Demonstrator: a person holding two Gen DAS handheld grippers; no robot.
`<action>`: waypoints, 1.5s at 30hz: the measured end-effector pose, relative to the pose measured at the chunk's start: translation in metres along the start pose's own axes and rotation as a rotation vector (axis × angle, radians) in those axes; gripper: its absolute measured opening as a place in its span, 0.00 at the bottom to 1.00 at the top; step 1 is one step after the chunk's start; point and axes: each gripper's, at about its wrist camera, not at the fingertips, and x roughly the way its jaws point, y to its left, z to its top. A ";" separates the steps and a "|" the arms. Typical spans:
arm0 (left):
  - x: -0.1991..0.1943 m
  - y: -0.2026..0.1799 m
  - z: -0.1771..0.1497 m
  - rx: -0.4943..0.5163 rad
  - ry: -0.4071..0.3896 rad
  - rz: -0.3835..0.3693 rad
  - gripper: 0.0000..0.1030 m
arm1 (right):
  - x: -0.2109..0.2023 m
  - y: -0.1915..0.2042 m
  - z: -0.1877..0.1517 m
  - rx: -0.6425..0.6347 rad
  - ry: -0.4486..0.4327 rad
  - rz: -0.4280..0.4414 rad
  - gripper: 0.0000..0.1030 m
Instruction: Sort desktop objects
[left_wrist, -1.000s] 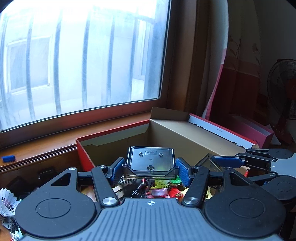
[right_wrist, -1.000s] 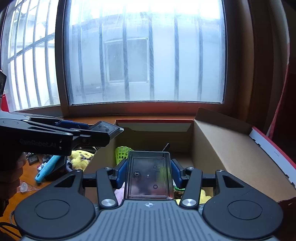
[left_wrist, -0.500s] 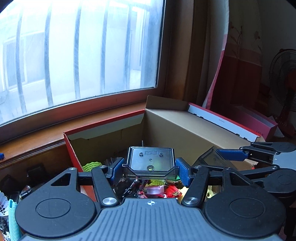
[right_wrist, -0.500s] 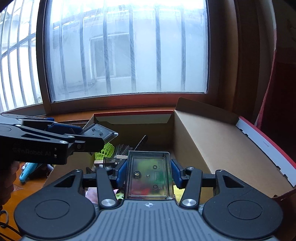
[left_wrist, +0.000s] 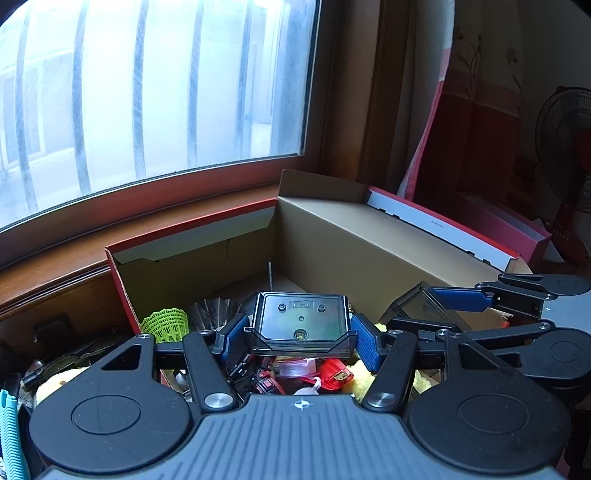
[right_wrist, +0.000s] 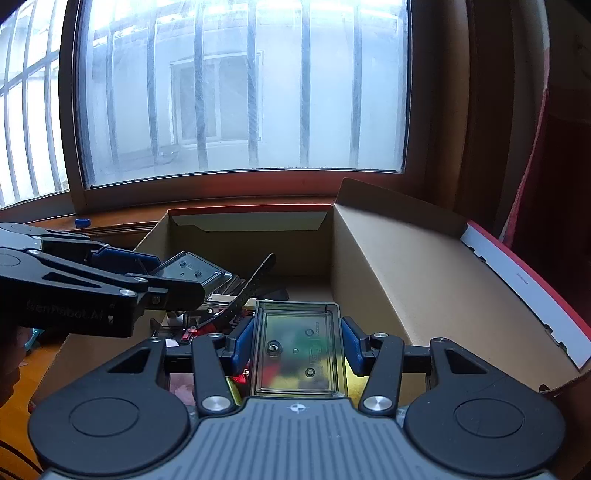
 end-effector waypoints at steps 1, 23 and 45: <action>0.001 -0.001 0.000 0.001 0.003 -0.003 0.59 | 0.000 0.000 -0.001 0.003 0.001 -0.003 0.50; -0.001 -0.015 -0.010 0.040 0.018 0.005 0.66 | -0.003 -0.002 -0.011 0.026 0.005 -0.046 0.51; -0.097 0.036 -0.033 0.013 -0.083 0.199 0.99 | -0.014 0.043 0.004 0.072 -0.112 0.106 0.91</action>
